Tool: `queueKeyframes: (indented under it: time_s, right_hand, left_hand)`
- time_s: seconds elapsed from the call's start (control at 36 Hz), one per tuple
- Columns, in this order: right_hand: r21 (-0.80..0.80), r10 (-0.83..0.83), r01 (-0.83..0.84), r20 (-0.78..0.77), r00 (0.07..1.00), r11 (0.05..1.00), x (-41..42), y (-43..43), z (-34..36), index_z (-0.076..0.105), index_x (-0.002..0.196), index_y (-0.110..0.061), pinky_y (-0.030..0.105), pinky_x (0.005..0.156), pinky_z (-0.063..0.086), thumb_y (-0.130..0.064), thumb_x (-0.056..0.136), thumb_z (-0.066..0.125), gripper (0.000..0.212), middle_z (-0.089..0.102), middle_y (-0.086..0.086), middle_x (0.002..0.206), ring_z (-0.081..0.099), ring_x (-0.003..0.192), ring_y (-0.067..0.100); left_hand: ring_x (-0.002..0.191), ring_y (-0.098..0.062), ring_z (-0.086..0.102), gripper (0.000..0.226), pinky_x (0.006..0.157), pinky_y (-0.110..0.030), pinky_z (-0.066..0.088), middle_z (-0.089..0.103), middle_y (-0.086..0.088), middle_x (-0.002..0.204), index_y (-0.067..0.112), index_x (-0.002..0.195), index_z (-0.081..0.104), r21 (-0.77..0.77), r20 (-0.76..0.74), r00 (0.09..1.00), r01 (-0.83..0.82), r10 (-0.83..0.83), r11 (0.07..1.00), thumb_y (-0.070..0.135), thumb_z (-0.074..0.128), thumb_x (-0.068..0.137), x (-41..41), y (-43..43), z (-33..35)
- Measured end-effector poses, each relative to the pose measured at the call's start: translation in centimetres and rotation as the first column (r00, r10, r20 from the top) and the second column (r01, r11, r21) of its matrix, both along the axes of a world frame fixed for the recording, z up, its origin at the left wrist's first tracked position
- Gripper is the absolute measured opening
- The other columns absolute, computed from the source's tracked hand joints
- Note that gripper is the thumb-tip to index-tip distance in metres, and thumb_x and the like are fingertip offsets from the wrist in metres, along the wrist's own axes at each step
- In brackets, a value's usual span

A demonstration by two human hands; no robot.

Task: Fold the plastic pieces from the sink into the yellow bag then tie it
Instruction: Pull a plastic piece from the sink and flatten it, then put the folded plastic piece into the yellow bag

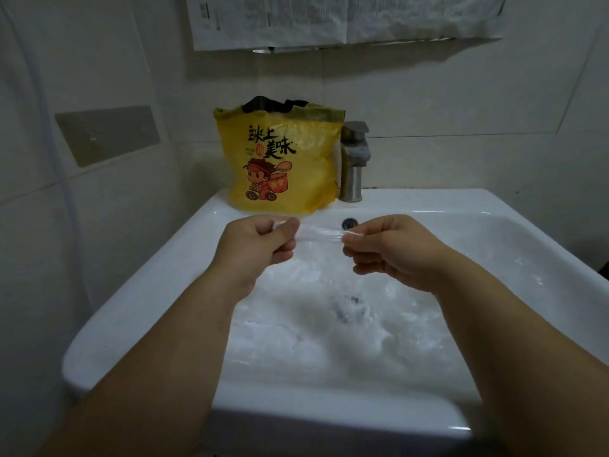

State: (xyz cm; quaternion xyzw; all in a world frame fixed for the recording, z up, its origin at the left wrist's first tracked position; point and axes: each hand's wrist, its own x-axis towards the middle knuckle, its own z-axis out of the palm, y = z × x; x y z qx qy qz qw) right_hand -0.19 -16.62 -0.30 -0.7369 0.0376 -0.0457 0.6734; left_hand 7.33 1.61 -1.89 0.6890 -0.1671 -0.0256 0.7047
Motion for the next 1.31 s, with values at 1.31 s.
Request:
queueKeyframes:
  time_s: [1.31]
  right_hand:
    - [-0.75, 0.004, 0.212, 0.275, 0.961, 0.626, 18.4, 1.2, 12.1, 0.059, 0.127, -0.019, 0.037, 0.083, 0.054, -0.033, 0.093, 0.06, 0.037, 0.064, 0.005, 0.114, 0.061, 0.096, 0.021]
  left_hand:
    - [0.086, -0.025, 0.053, 0.032, 0.093, -0.043, 0.043, 0.062, -0.007, 0.09, 0.02, 0.074, 0.061, 0.885, 0.353, 0.931, -0.303, -0.086, 0.352, 0.034, 0.046, 0.099, 19.9, -1.5, 16.3]
